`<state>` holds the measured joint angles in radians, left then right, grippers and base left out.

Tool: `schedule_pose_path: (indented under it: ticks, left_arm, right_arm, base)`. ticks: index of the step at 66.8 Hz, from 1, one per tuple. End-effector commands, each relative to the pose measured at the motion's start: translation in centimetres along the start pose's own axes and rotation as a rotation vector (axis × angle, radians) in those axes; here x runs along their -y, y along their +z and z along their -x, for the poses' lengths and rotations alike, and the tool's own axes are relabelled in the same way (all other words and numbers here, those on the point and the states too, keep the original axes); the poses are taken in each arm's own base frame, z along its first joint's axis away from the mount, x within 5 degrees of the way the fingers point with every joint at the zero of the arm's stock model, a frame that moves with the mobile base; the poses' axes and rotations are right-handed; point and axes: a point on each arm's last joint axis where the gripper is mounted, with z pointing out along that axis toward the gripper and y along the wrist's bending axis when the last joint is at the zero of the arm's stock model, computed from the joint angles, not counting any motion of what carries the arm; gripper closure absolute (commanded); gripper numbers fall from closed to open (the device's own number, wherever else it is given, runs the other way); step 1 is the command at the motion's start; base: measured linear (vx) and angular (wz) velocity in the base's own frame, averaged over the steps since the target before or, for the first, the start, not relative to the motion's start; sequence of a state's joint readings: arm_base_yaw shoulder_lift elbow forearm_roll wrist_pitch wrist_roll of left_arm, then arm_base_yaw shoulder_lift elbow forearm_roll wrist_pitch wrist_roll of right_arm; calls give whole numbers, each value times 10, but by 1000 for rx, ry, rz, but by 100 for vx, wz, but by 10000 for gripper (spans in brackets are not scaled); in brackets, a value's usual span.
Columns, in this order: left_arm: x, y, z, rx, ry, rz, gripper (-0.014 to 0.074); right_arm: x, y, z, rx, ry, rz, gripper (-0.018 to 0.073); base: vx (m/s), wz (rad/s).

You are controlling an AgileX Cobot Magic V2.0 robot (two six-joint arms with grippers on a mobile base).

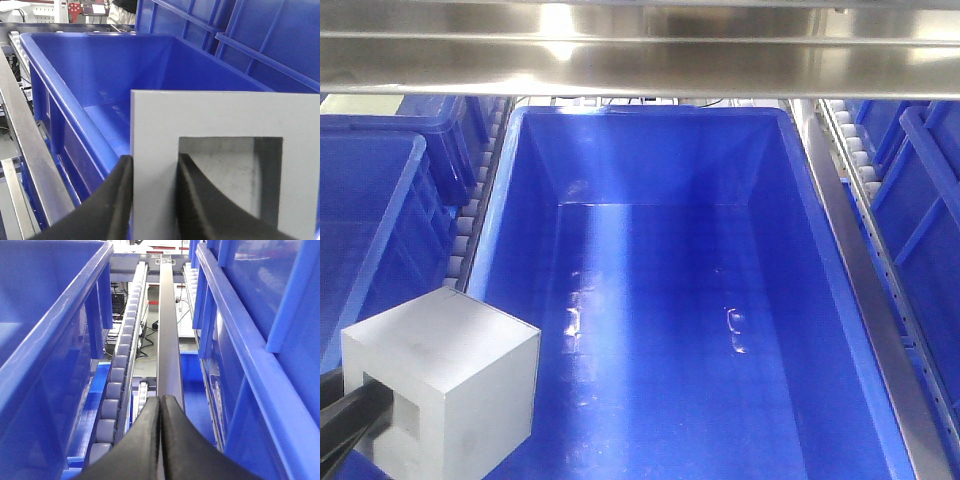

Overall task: Sort gray base to blue bin
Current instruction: 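Turn and drive up to the empty blue bin on the shelf, then lower the gray block into the blue bin with the left gripper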

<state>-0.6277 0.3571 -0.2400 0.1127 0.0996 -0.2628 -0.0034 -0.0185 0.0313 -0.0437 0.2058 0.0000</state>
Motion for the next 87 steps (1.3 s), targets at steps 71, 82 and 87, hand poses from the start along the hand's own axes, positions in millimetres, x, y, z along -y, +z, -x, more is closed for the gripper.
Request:
schedule_pose_path:
  ticks: [71, 82, 87]
  left_arm:
    - [39, 152, 103, -203, -17, -46, 593]
    - [42, 200, 92, -367, -2, -7, 587]
    - [44, 221, 86, -425, 3, 7, 584]
  right_arm:
    - [0, 0, 6, 81, -20, -3, 564]
    - [0, 0, 6, 80, -20, -3, 564]
    - [0, 0, 6, 81, -20, -3, 564]
  base:
    - [0, 0]
    - [0, 0]
    - [0, 0]
